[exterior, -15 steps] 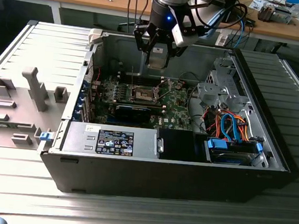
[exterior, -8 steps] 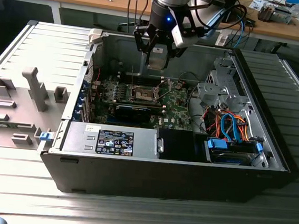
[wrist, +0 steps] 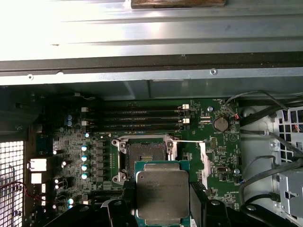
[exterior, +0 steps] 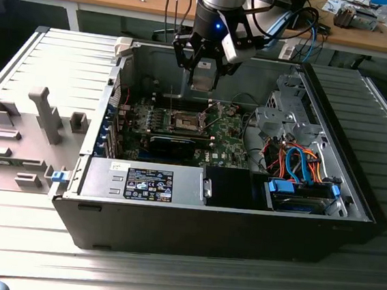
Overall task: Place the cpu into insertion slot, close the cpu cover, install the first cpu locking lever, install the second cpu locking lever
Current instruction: 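Place the cpu into insertion slot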
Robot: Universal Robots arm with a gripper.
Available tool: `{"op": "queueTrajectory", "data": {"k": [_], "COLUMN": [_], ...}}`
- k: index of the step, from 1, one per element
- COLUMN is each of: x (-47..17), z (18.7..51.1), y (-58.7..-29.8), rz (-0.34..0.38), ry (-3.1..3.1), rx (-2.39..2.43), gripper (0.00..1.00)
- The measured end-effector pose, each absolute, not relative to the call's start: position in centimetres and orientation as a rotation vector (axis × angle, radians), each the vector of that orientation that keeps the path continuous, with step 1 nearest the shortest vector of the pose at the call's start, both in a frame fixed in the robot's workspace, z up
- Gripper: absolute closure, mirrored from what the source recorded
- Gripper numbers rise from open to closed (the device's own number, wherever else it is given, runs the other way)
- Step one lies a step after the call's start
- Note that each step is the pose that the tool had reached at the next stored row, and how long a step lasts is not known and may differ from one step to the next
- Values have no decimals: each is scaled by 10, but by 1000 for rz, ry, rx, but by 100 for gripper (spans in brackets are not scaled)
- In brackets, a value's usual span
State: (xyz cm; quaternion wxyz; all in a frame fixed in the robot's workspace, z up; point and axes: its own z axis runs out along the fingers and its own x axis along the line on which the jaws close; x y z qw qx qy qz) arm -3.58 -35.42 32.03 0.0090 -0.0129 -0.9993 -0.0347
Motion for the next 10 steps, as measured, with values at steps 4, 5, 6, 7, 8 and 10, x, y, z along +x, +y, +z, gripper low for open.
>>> {"op": "queueTrajectory", "data": {"k": [4, 5, 6, 7, 8, 10], "x": [-36, -36, -36, -36, -36, -36], "z": [320, 319, 319, 319, 318, 318], "y": [-354, -354, -354, -354, -354, -354], "rz": [-108, -108, -108, -108, -108, -108], "ry": [-3122, -3122, -3122, -3122, -3122, -3122], "rx": [-43, -45, -47, -47, -47, -47], "gripper": [46, 46, 46, 46, 46, 46]}}
